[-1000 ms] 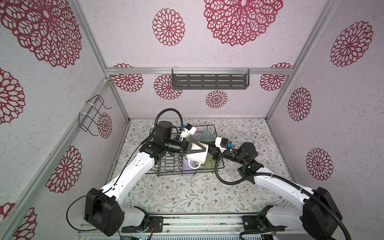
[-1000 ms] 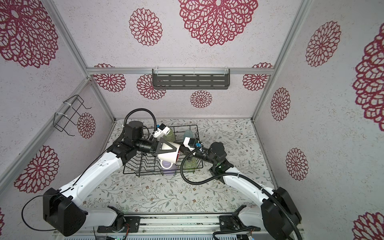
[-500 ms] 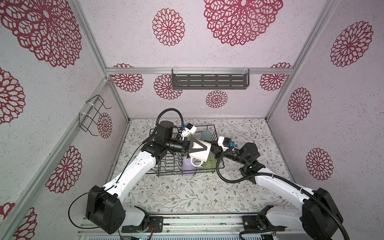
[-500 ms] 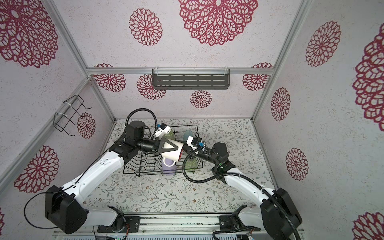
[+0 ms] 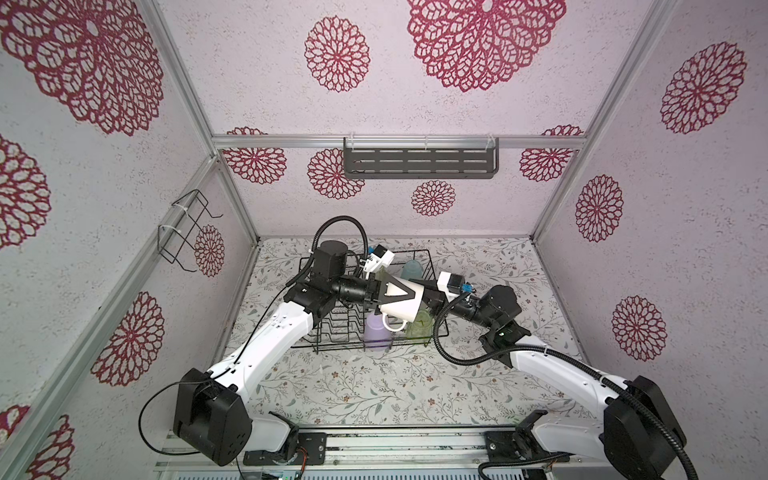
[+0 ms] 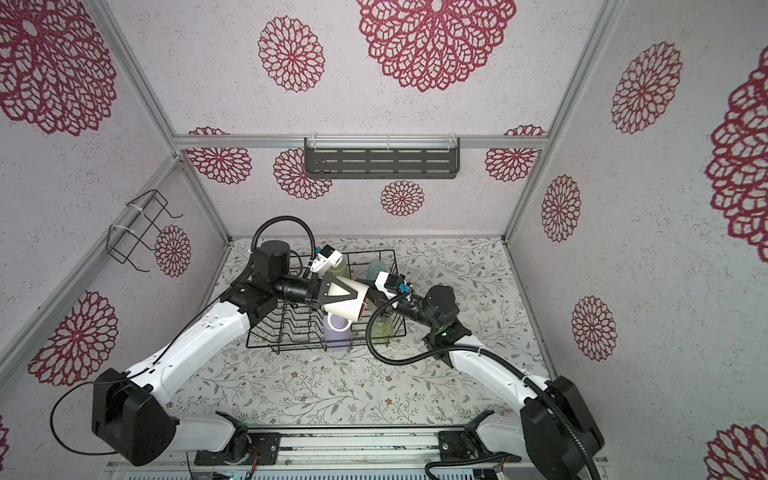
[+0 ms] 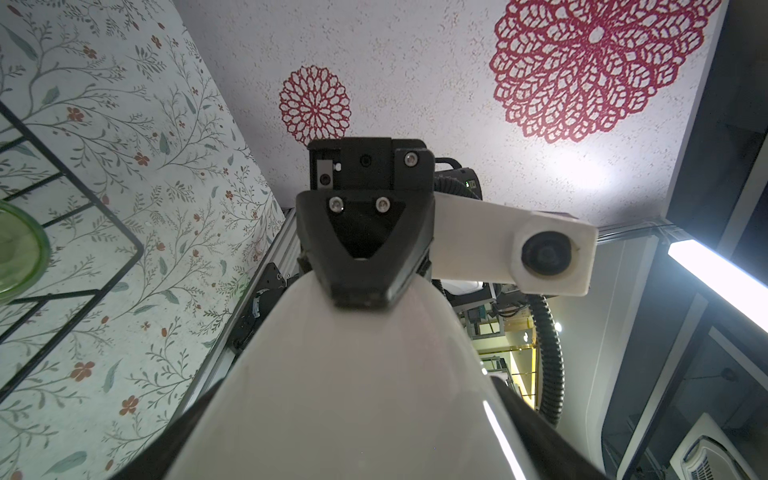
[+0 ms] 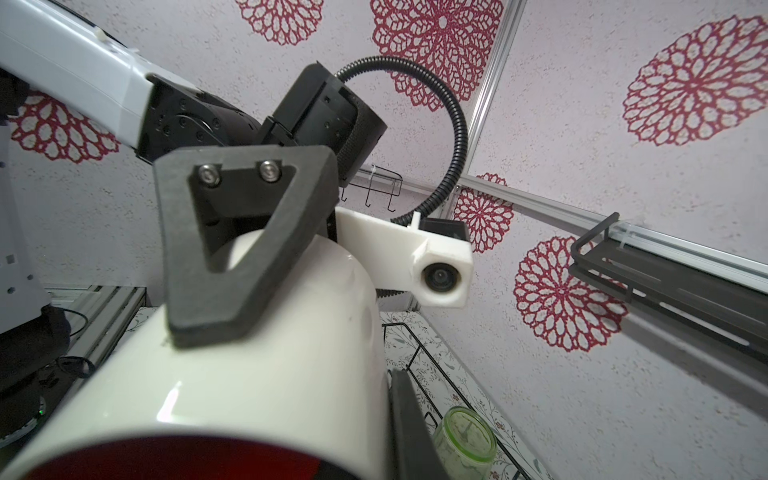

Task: Load the cups into the dish rack
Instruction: 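Grasp the mug base with the left gripper while the right gripper holds it, then open and withdraw the right gripper while the left lowers the mug into the rack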

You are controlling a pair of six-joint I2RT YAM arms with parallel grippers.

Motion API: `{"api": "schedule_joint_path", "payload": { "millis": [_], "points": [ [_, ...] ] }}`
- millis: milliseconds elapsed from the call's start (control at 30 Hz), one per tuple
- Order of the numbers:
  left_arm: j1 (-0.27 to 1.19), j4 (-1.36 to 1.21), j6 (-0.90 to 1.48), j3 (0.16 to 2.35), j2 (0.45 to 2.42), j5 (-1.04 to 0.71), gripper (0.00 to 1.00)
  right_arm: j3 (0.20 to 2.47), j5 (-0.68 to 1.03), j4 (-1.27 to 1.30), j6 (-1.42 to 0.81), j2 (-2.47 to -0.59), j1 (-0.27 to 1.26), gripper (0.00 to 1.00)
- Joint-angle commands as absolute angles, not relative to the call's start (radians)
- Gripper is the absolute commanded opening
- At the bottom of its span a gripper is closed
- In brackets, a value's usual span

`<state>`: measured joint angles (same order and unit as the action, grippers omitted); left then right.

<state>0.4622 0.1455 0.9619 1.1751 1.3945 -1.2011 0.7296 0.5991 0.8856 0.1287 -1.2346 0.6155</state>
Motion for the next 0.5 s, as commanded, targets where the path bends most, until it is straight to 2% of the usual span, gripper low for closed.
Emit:
{"api": "schedule_joint_path", "payload": {
  "millis": [0,67,233,467],
  "points": [
    [0.447,0.116,0.976,1.172,1.404,-1.197,0.69,0.738,0.518,0.989,0.107,-1.200,0.600,0.05],
    [0.441,0.112,0.976,1.168,1.407,-1.188,0.68,0.735,0.493,0.983,0.116,-1.199,0.600,0.11],
    [0.415,0.158,0.958,1.167,1.426,-1.168,0.62,0.729,0.429,0.951,0.145,-1.191,0.600,0.41],
    [0.369,0.271,0.878,1.192,1.436,-1.116,0.59,0.733,0.341,0.873,0.146,-1.162,0.600,0.67]
  ]
}}
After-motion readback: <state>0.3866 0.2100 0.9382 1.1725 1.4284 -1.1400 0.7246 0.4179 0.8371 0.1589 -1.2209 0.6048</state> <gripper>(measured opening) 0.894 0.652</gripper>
